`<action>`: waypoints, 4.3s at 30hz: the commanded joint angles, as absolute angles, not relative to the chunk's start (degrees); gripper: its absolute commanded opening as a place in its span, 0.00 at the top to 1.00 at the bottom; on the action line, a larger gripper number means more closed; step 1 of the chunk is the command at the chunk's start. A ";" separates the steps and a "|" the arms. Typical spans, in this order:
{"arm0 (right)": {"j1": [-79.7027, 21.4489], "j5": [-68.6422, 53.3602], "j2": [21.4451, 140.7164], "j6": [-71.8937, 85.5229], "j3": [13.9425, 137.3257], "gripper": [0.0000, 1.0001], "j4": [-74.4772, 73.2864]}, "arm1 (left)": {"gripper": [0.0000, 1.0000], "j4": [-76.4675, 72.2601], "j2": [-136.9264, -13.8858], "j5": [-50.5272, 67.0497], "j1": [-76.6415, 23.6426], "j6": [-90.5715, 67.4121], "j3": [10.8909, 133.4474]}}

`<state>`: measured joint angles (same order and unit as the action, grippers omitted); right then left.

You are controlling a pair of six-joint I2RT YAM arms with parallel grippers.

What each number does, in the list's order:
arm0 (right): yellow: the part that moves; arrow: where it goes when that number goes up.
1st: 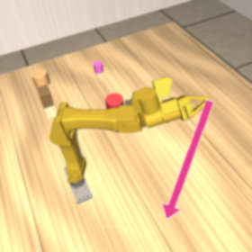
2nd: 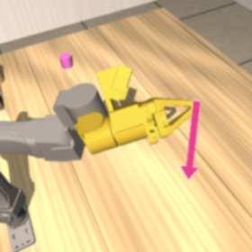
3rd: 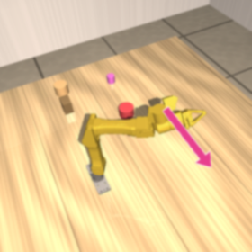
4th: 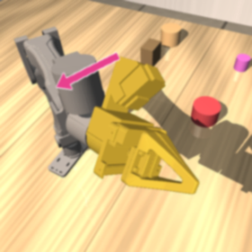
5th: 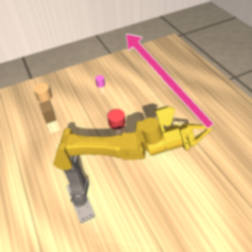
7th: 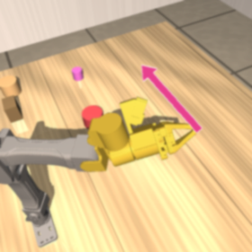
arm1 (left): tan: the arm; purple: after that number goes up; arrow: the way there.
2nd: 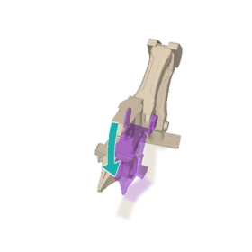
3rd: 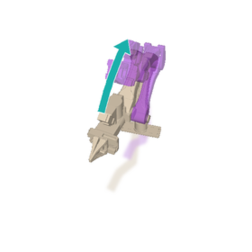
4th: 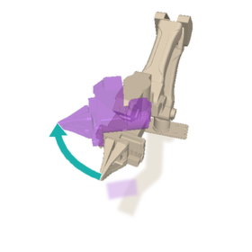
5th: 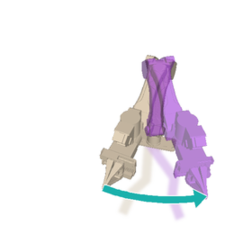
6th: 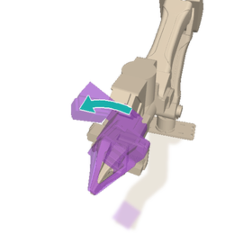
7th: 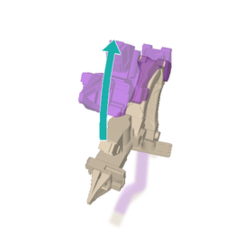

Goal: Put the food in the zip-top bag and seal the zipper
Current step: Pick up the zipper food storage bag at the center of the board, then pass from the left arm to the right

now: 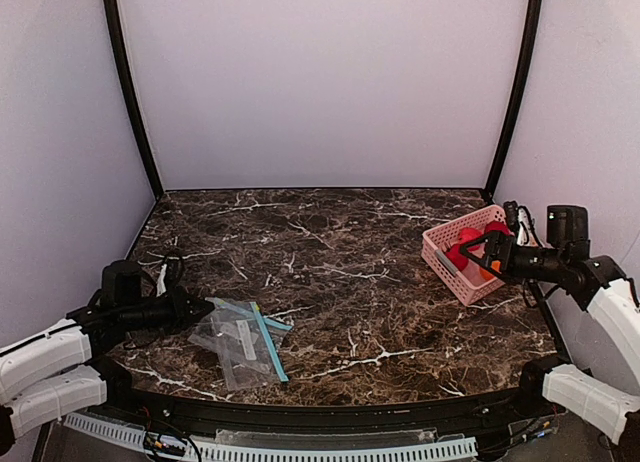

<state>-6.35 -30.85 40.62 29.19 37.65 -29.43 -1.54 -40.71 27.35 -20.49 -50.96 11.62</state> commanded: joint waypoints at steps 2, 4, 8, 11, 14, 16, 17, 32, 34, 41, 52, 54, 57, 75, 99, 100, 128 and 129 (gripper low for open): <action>-11.49 -35.25 42.80 32.65 35.68 0.06 -18.95 | 0.99 -6.23 -39.60 36.48 -20.73 -47.08 14.96; -14.62 -35.36 44.31 33.43 35.14 0.06 -15.92 | 0.99 -7.16 -39.86 37.53 -20.81 -47.38 16.24; -20.05 -35.05 47.70 35.54 33.88 0.11 -9.19 | 0.99 -7.41 -41.74 39.40 -21.38 -47.39 20.54; -23.89 -34.24 51.18 35.86 34.07 0.14 -6.08 | 0.99 -7.07 -43.22 39.78 -22.42 -46.98 23.84; -28.12 -33.97 53.80 36.13 34.36 0.16 -2.14 | 0.99 -7.15 -44.73 39.76 -23.61 -47.07 27.76; -30.77 -33.97 55.30 36.37 34.41 0.18 1.22 | 0.99 -7.34 -45.65 39.87 -24.39 -47.40 30.11; -32.04 -34.01 56.08 36.48 34.49 0.18 2.94 | 0.99 -7.83 -46.03 39.98 -24.99 -47.91 31.50; -45.39 -32.62 70.94 34.98 39.25 0.26 22.77 | 0.99 -9.06 -54.74 35.24 -38.89 -49.58 44.76; -46.04 -33.62 72.20 35.15 39.78 0.28 24.99 | 0.99 -9.77 -55.80 34.15 -40.75 -49.76 46.30; -48.01 -35.76 75.44 35.07 41.83 0.31 28.37 | 0.99 -12.45 -58.96 33.36 -45.92 -50.57 48.97; -49.04 -37.54 77.59 35.58 42.63 0.37 31.71 | 0.99 -13.24 -61.87 32.81 -48.40 -50.11 52.03; -49.12 -38.14 77.92 36.04 42.63 0.38 32.86 | 0.99 -13.38 -61.89 32.91 -48.65 -50.25 52.18; -49.26 -39.03 78.73 36.17 43.23 0.40 33.80 | 0.99 -14.45 -61.92 33.39 -48.88 -50.67 52.01; -50.01 -40.80 78.57 35.94 44.07 0.85 34.71 | 0.99 -13.17 -60.17 31.50 -49.57 -49.62 51.22; -50.96 -33.10 65.98 22.53 48.46 1.00 -4.45 | 0.04 31.99 -58.10 3.91 -49.42 -26.01 62.53; -51.49 -33.24 66.28 22.05 49.04 1.00 -5.73 | 0.04 31.51 -58.41 4.87 -49.45 -25.53 62.73; -63.37 -32.61 79.68 17.54 64.98 1.00 -16.93 | 0.41 10.64 -69.49 28.09 -58.44 -19.59 60.27; -63.44 -32.61 79.69 17.56 64.94 1.00 -17.00 | 0.45 10.68 -69.45 27.98 -58.49 -19.66 60.11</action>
<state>-62.76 -32.32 79.79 18.04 63.53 -16.86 11.33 -70.39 26.68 -58.11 -19.88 61.69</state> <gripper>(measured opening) 0.007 0.601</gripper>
